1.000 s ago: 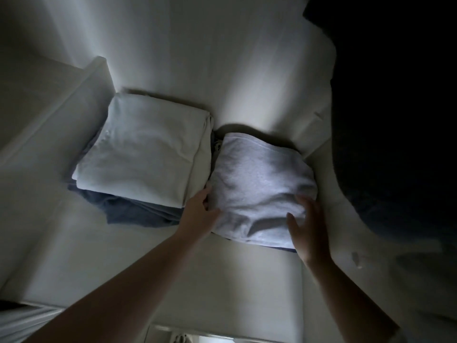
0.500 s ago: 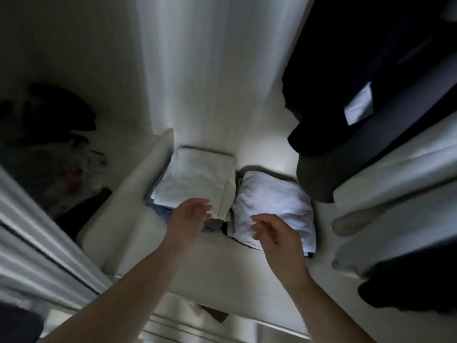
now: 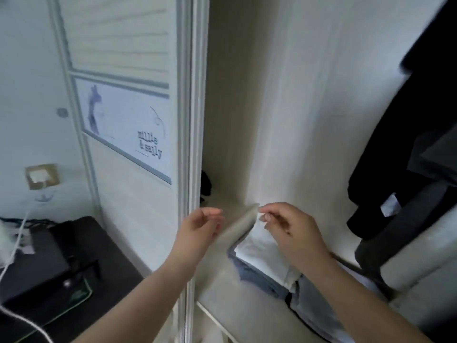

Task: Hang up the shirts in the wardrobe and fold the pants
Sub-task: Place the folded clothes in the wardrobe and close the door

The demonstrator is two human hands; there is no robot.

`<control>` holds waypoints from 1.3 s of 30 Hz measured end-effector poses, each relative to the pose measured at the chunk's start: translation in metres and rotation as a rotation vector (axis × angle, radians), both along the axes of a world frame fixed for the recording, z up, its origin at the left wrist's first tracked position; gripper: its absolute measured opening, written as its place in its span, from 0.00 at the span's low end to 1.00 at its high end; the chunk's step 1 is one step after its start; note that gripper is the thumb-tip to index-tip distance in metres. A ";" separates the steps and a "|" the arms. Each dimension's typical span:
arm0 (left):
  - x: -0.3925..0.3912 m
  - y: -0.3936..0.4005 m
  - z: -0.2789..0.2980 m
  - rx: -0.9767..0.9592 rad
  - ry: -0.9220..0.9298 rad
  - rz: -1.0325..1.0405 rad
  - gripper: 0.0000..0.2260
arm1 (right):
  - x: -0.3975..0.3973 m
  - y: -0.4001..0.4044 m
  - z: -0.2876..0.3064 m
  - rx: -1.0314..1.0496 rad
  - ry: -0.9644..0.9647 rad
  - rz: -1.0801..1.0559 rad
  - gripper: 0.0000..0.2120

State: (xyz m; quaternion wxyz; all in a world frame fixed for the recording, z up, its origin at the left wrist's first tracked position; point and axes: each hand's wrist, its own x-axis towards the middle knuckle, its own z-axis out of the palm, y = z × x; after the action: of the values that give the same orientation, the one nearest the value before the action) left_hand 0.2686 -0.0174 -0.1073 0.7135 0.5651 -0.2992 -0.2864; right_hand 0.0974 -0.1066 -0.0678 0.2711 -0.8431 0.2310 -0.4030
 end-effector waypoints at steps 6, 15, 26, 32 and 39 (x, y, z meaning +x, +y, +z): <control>0.037 0.067 0.041 0.003 -0.189 0.123 0.10 | 0.051 0.019 0.061 -0.371 0.155 0.110 0.11; 0.114 0.056 0.130 0.103 -0.776 0.322 0.19 | 0.123 0.012 0.185 -0.996 0.531 -0.093 0.27; 0.181 -0.013 0.224 0.059 -1.261 0.300 0.37 | 0.192 0.007 0.282 -1.361 0.701 -0.381 0.31; 0.190 -0.044 0.210 -0.047 -1.341 0.325 0.35 | 0.188 0.002 0.284 -1.492 0.751 -0.425 0.31; 0.184 -0.055 0.199 -0.090 -1.351 0.408 0.30 | 0.181 0.004 0.284 -1.500 0.754 -0.433 0.32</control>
State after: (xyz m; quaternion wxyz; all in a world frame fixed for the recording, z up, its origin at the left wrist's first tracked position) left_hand 0.4524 -0.0723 0.0914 0.4340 0.6340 -0.5761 0.2790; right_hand 0.2783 -0.1029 0.2165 -0.5339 -0.8141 0.1342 -0.1852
